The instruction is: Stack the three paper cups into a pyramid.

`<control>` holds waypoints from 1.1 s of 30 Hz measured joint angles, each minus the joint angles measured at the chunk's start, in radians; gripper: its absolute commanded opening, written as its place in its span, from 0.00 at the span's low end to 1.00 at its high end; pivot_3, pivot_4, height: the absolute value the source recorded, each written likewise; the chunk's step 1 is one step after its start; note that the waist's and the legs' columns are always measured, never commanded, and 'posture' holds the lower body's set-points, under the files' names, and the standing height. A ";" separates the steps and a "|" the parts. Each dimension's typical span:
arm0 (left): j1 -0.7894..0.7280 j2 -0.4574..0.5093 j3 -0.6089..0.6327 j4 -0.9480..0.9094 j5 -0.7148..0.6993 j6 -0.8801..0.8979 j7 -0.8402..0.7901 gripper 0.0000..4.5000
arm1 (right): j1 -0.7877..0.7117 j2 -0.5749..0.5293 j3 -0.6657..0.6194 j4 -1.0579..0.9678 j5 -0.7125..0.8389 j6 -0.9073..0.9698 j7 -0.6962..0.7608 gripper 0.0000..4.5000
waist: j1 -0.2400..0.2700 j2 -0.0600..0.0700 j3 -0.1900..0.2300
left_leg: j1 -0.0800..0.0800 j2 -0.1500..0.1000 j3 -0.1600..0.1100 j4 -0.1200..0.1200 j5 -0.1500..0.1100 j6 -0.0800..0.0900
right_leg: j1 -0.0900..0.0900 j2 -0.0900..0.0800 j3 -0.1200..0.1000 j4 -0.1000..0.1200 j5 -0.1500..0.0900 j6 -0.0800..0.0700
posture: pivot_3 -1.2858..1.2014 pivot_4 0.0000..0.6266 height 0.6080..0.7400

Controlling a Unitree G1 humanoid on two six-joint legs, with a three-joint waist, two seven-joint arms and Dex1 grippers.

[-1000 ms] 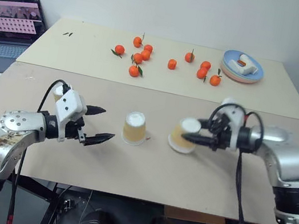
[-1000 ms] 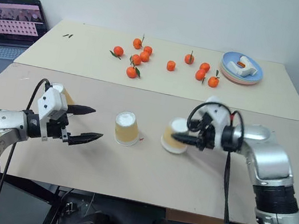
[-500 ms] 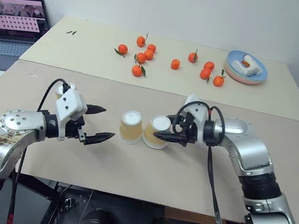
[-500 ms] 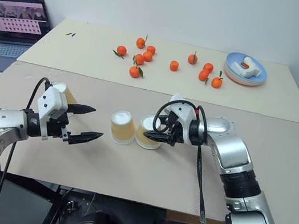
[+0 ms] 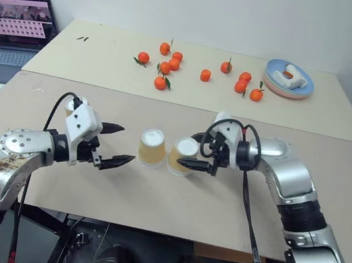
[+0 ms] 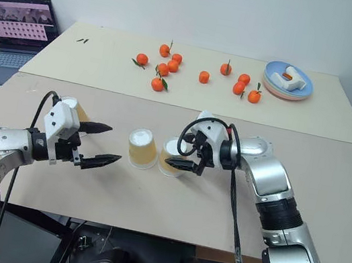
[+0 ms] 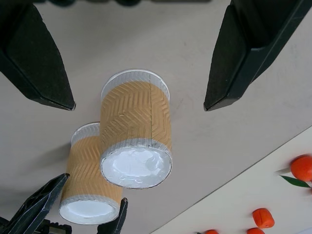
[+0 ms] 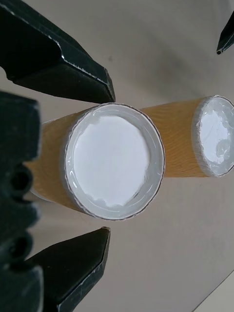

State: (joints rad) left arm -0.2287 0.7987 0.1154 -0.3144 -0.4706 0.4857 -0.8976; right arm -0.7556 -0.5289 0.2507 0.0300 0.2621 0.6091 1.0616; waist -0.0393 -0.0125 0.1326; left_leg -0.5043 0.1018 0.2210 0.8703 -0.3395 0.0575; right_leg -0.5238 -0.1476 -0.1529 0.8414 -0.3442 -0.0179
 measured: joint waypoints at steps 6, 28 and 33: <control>0.024 -0.008 0.018 -0.015 -0.003 0.007 0.030 1.00 | -0.034 -0.010 -0.150 -0.045 0.133 0.058 0.000 0.99 | 0.000 0.000 0.000 | 0.000 0.000 0.000 0.000 0.000 0.000 | 0.000 0.000 0.000 0.000 0.000 0.000 | 0.52 0.24 0.41; 0.273 -0.369 0.275 -0.172 0.218 -0.006 0.653 1.00 | -0.034 -0.148 -0.207 -0.292 0.241 0.224 -0.096 0.99 | 0.029 -0.003 0.001 | 0.011 0.000 -0.002 -0.002 -0.001 0.002 | 0.014 -0.001 -0.002 -0.004 0.001 0.000 | 0.52 0.24 0.41; 0.128 -0.322 0.251 0.025 0.216 -0.030 0.593 1.00 | -0.031 -0.156 -0.200 -0.308 0.243 0.224 -0.108 0.99 | 0.030 -0.004 0.002 | 0.010 0.001 -0.002 -0.001 -0.001 0.002 | 0.014 -0.001 -0.003 -0.004 0.001 0.000 | 0.52 0.24 0.41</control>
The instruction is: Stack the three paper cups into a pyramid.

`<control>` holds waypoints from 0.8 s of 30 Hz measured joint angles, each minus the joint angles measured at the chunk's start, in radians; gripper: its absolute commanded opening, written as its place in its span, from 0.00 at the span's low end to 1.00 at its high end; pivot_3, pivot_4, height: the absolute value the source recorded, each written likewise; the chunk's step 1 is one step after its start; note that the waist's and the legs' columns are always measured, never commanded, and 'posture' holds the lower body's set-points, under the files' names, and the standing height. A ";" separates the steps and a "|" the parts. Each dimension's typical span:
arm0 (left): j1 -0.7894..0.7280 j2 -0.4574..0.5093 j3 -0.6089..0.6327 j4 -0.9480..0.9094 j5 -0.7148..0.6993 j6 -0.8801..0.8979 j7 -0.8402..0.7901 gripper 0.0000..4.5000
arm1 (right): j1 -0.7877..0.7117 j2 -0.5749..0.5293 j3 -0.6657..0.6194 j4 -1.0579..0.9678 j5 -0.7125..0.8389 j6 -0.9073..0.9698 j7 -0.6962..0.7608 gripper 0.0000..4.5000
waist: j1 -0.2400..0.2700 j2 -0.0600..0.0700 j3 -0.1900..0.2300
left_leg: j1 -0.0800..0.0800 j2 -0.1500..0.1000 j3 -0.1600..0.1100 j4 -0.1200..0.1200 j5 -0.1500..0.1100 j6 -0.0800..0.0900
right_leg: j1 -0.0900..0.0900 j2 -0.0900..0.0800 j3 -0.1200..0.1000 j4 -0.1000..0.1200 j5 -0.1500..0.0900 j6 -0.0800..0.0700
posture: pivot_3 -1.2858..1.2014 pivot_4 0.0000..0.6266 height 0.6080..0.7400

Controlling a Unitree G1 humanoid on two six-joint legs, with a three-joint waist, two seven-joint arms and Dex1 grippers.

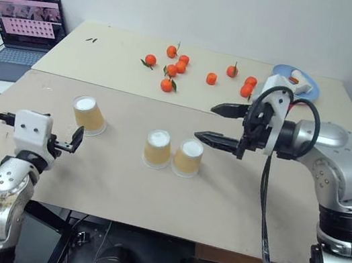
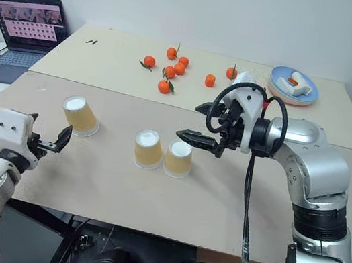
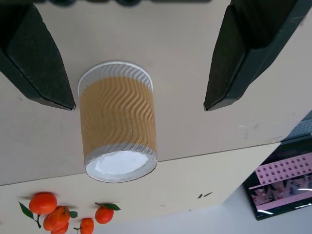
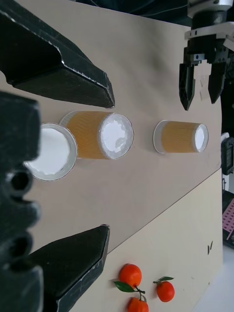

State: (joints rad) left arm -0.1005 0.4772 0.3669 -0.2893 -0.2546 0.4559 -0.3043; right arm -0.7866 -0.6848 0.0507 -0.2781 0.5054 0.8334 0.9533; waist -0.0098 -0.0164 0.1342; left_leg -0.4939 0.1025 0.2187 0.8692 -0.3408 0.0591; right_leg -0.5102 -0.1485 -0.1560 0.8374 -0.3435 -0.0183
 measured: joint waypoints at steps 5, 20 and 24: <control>-0.159 0.043 -0.067 0.240 0.002 -0.070 -0.102 1.00 | 0.012 -0.016 -0.019 -0.017 0.010 0.000 -0.021 0.99 | -0.003 -0.001 0.001 | -0.002 0.000 0.000 0.000 0.000 0.000 | -0.001 0.000 0.000 0.000 0.000 0.000 | 0.52 0.24 0.41; -0.370 0.077 -0.129 0.551 0.030 -0.235 -0.218 1.00 | 0.048 -0.048 -0.035 -0.056 0.029 0.004 -0.080 0.99 | -0.008 -0.003 0.002 | -0.002 0.000 0.001 0.000 0.000 0.000 | -0.002 0.000 0.000 0.000 0.000 0.000 | 0.52 0.24 0.41; -0.370 0.077 -0.130 0.553 0.029 -0.234 -0.222 0.89 | 0.052 -0.049 -0.035 -0.057 0.029 0.004 -0.084 1.00 | -0.008 -0.003 0.002 | -0.002 0.000 0.001 0.000 0.000 0.000 | -0.001 0.000 0.000 0.000 0.000 0.000 | 0.52 0.24 0.41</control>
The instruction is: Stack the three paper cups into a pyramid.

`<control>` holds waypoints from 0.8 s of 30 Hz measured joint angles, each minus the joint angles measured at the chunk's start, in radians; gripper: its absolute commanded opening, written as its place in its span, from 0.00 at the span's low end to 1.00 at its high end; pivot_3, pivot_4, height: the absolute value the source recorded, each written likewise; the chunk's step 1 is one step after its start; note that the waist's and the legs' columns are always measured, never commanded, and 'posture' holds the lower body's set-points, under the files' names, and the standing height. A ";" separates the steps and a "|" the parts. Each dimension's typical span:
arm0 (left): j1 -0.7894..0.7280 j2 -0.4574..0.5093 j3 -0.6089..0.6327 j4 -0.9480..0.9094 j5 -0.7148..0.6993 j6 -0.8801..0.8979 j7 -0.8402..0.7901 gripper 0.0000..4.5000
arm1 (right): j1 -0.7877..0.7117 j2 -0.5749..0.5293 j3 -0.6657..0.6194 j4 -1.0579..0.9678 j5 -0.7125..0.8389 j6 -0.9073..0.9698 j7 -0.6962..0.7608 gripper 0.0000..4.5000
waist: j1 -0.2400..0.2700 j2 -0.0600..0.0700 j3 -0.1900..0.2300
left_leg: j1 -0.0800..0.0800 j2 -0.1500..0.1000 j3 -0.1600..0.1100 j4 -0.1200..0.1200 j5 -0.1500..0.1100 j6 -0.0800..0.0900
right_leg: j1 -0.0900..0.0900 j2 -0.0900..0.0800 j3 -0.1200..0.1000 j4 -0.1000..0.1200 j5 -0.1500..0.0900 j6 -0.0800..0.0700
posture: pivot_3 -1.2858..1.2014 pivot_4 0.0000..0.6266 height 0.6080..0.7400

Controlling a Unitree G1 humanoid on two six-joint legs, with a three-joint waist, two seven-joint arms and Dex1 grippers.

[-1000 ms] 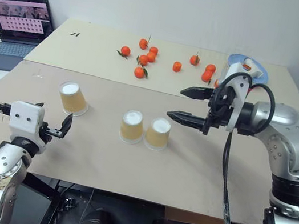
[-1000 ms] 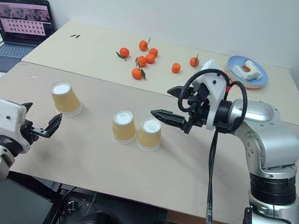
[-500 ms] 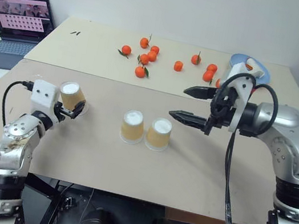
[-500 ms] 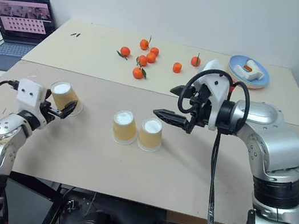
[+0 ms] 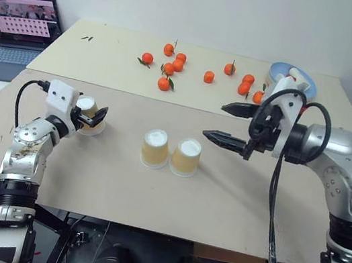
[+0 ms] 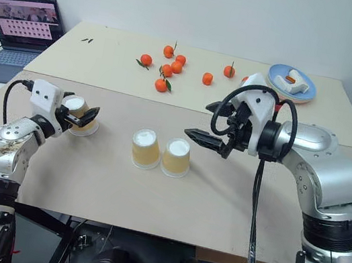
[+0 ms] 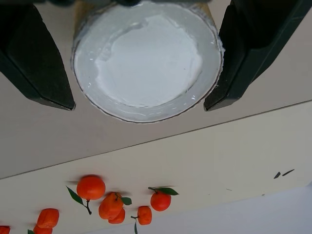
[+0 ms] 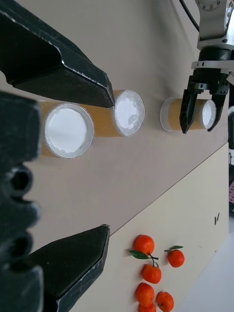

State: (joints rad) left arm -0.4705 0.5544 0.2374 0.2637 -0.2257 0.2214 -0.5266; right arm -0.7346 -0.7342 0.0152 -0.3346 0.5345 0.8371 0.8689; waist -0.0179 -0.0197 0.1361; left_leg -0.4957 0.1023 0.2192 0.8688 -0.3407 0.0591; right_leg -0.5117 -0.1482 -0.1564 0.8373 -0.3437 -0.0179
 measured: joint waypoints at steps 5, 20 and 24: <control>0.000 0.000 0.000 0.000 -0.008 0.003 -0.004 0.65 | 0.000 0.000 0.000 0.000 0.000 0.000 -0.004 1.00 | 0.000 0.000 0.000 | 0.000 0.000 0.000 0.000 0.000 0.000 | 0.000 0.000 0.000 0.000 0.000 0.000 | 0.52 0.24 0.41; -0.063 -0.013 -0.031 0.000 -0.013 0.044 -0.032 0.65 | 0.062 0.006 0.001 0.026 -0.011 -0.013 -0.017 1.00 | 0.003 -0.001 0.000 | 0.000 0.000 0.000 0.000 0.000 0.000 | 0.000 0.000 0.000 0.000 0.000 0.001 | 0.52 0.24 0.41; -0.079 -0.014 -0.041 0.000 -0.013 0.045 -0.040 0.65 | 0.081 0.008 0.001 0.033 -0.016 -0.021 -0.028 1.00 | 0.000 -0.001 0.000 | 0.000 0.000 0.000 0.000 0.000 0.000 | 0.000 0.000 0.000 0.000 0.000 0.001 | 0.52 0.24 0.41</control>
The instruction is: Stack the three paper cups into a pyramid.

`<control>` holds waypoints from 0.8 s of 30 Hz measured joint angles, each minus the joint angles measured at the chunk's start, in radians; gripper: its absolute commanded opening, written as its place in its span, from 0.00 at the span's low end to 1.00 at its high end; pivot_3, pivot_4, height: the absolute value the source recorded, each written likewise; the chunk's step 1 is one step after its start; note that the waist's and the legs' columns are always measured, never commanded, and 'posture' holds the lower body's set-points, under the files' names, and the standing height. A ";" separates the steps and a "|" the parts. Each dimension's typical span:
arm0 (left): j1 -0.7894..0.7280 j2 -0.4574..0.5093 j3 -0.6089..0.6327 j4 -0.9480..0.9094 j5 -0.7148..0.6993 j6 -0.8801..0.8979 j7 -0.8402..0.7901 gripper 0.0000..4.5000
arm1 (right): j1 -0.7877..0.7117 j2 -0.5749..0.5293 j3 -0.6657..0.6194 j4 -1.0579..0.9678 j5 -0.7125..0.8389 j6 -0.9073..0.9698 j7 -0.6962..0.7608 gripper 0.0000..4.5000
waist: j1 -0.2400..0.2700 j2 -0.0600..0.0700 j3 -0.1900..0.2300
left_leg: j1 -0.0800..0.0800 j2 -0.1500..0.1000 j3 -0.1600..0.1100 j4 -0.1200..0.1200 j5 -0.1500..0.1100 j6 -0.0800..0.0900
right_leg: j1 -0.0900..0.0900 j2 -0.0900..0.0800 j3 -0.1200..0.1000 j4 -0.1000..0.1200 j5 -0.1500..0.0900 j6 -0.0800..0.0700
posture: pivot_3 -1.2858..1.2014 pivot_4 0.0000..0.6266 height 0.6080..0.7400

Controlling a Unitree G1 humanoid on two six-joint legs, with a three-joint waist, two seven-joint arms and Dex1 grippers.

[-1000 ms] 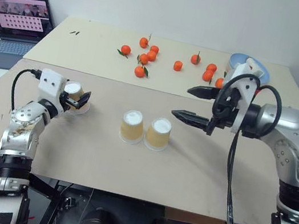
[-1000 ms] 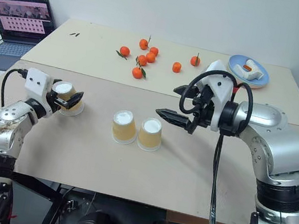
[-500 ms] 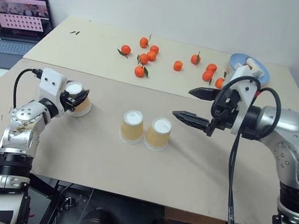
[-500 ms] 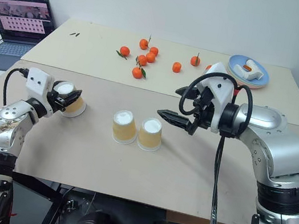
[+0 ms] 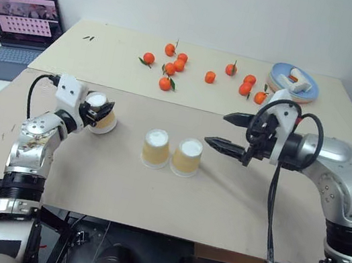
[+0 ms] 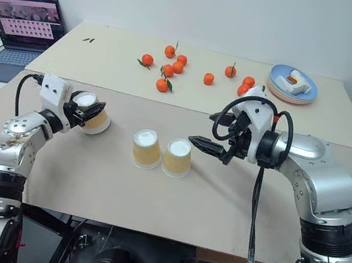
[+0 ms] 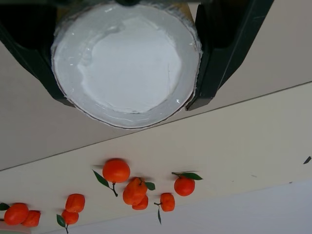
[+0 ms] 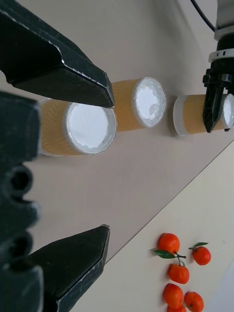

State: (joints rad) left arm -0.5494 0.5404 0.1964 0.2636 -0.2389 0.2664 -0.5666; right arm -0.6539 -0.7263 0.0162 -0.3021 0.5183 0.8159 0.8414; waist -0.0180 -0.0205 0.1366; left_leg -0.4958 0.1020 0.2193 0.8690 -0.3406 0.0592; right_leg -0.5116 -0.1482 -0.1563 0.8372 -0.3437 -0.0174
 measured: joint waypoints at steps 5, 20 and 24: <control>-0.060 0.000 -0.045 -0.067 -0.035 0.076 -0.059 0.65 | 0.006 0.001 0.000 0.007 -0.008 -0.001 -0.017 1.00 | 0.005 -0.001 0.001 | -0.001 0.000 0.000 0.000 0.000 0.000 | 0.000 0.000 -0.001 0.000 0.000 0.000 | 0.52 0.24 0.41; -0.509 0.041 -0.147 -0.039 -0.452 0.524 -0.621 0.65 | 0.202 -0.008 0.009 0.013 -0.026 -0.046 0.041 1.00 | -0.007 -0.002 0.002 | 0.002 0.000 -0.001 0.001 0.001 -0.001 | 0.002 0.001 0.001 0.001 -0.004 0.007 | 0.52 0.24 0.41; -0.542 0.039 -0.211 0.060 -0.379 0.453 -0.698 0.65 | 0.208 -0.009 0.007 -0.002 -0.027 -0.047 0.030 1.00 | -0.006 -0.002 0.002 | 0.001 -0.001 0.000 0.000 0.001 -0.001 | 0.001 0.001 0.001 0.001 -0.001 0.002 | 0.52 0.24 0.41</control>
State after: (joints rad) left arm -1.0912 0.5796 -0.0143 0.3240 -0.6176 0.7191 -1.2646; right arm -0.4461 -0.7353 0.0235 -0.3042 0.4916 0.7692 0.8711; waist -0.0236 -0.0228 0.1389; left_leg -0.4943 0.1010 0.2190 0.8689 -0.3399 0.0582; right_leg -0.5109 -0.1474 -0.1549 0.8382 -0.3450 -0.0153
